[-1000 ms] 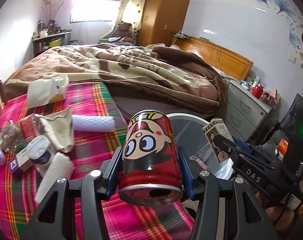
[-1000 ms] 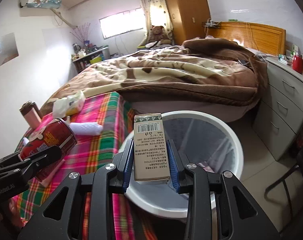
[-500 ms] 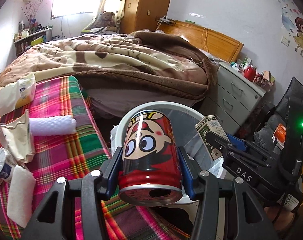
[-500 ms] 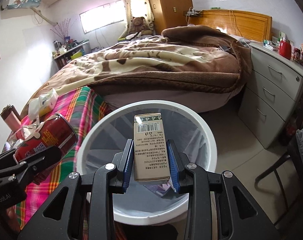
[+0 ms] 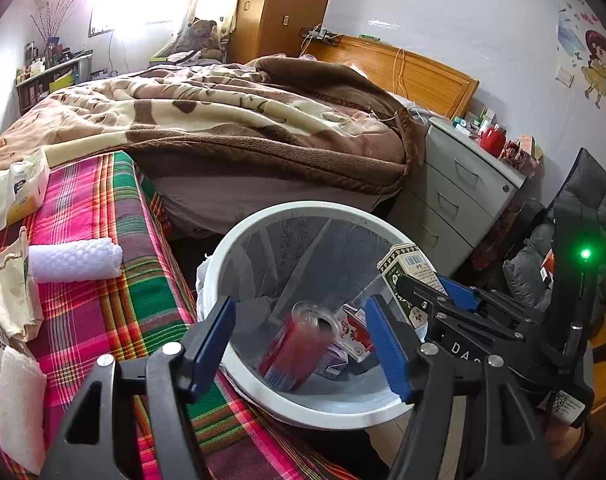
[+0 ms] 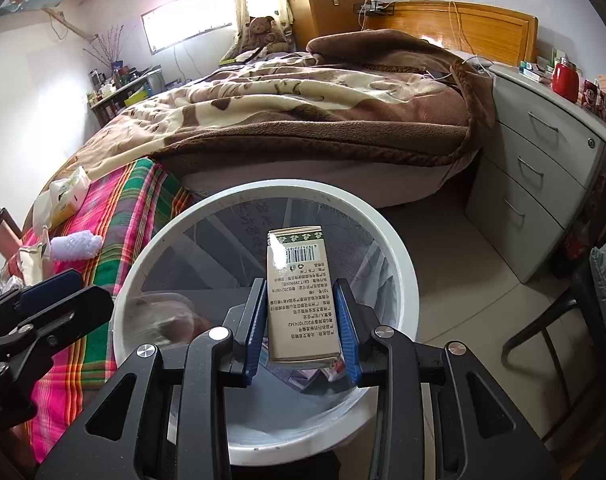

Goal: Collect trash
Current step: 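Open the right tool to drop the medicine box into the wastebasket, then close the right tool on the white foam sleeve while the left tool approaches the purple ointment box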

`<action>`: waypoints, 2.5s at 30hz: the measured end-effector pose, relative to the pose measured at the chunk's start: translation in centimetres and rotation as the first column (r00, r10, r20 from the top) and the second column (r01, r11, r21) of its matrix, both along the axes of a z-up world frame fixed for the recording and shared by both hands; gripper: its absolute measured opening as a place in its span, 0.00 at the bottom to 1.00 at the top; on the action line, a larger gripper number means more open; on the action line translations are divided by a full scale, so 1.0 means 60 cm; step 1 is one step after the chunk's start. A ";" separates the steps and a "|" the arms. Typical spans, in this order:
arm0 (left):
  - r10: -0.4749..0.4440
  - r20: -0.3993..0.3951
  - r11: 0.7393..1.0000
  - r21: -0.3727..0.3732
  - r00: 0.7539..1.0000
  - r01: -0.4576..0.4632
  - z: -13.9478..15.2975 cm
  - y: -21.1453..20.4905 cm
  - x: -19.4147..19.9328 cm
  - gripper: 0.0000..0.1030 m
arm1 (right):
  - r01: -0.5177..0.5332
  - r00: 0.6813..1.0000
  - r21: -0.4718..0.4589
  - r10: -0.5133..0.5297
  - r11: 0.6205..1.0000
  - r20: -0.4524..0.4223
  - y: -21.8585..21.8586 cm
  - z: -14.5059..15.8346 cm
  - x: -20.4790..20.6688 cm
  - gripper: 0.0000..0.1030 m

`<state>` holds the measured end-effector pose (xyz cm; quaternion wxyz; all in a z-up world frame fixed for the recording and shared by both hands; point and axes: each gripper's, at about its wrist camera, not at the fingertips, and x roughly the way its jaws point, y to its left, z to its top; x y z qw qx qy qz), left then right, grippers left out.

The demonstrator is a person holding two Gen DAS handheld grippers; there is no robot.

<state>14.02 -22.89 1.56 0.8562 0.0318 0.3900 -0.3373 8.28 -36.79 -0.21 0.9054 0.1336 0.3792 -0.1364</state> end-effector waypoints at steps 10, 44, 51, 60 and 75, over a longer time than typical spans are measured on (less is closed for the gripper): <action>0.044 0.026 0.999 -0.001 0.999 -0.044 0.014 0.040 -0.009 0.73 | -0.012 0.999 -0.007 0.012 1.000 0.035 0.018 0.018 -0.004 0.49; 0.370 0.100 0.929 -0.023 0.924 -0.369 0.023 0.363 -0.003 0.75 | -0.286 0.955 0.043 0.281 0.957 0.099 0.236 0.030 0.036 0.63; 0.430 0.065 0.903 -0.030 0.900 -0.429 0.007 0.438 0.006 0.75 | -0.364 0.931 0.063 0.360 0.929 0.065 0.298 0.014 0.053 0.63; 0.444 0.063 0.895 0.017 0.894 -0.446 -0.011 0.499 0.023 0.75 | -0.426 0.904 0.106 0.425 0.898 0.034 0.367 -0.003 0.080 0.63; 0.361 0.003 0.931 0.059 0.933 -0.360 -0.040 0.524 0.074 0.77 | -0.415 0.899 0.124 0.427 0.901 -0.097 0.436 -0.039 0.121 0.72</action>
